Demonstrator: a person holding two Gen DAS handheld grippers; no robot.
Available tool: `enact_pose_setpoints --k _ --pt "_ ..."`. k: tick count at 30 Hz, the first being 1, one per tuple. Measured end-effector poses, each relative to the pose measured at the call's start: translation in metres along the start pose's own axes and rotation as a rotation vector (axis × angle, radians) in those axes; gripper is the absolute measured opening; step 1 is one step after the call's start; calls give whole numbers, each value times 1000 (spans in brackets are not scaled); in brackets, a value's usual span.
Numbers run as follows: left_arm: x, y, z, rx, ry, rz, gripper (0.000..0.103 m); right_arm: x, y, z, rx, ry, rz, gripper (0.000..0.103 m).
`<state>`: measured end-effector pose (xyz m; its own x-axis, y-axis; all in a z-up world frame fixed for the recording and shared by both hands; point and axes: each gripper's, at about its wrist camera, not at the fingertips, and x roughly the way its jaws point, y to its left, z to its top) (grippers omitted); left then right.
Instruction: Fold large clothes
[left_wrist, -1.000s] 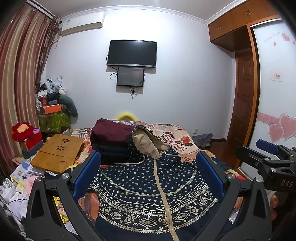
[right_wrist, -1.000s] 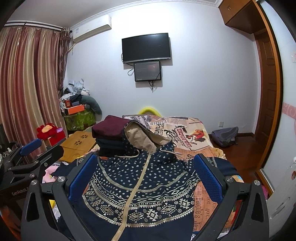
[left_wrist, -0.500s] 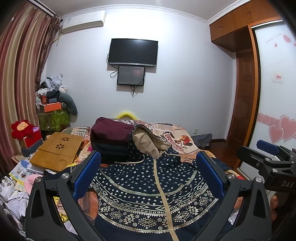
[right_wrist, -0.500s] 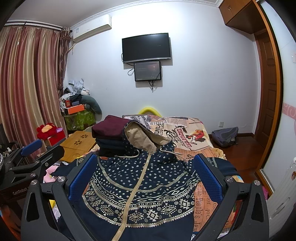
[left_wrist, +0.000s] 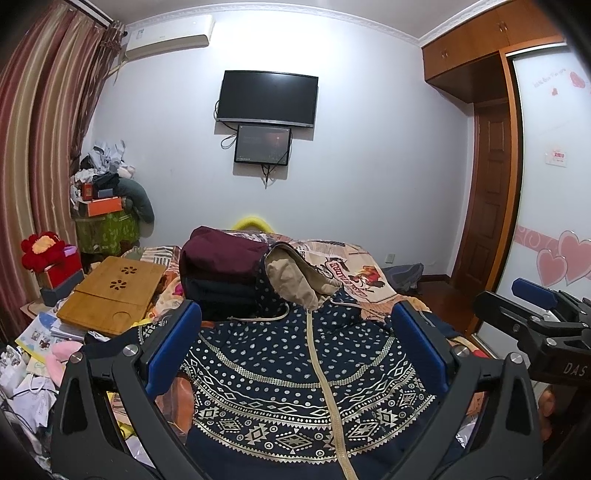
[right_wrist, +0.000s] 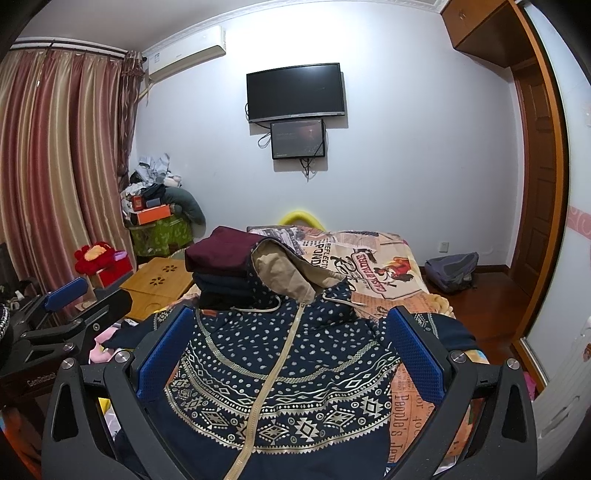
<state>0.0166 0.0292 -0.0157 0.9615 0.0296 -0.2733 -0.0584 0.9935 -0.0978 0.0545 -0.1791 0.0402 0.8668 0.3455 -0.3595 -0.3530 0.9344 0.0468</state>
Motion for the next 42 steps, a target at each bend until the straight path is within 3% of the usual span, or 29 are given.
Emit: enact_pose_setpoints --k 12,19,26,32,37,40,42 --pt "25 11 -4 -7 46 34 103 25 -4 0 -2 43 1 103" --pt "60 44 1 -32 72 151 103 55 -8 5 -17 68 -2 103" --pt "102 121 1 -171 106 236 103 96 -14 11 -24 96 -33 103" --pt "142 199 -13 -219 174 419 103 138 -22 10 -32 164 -64 103" --pt "175 271 -48 -271 252 563 103 171 -30 3 -32 225 -104 103" --pt "194 305 -76 -306 338 577 103 188 -34 -5 -19 273 -113 103" --pt "205 334 -100 -399 412 531 103 198 -36 -10 -6 303 -109 103"
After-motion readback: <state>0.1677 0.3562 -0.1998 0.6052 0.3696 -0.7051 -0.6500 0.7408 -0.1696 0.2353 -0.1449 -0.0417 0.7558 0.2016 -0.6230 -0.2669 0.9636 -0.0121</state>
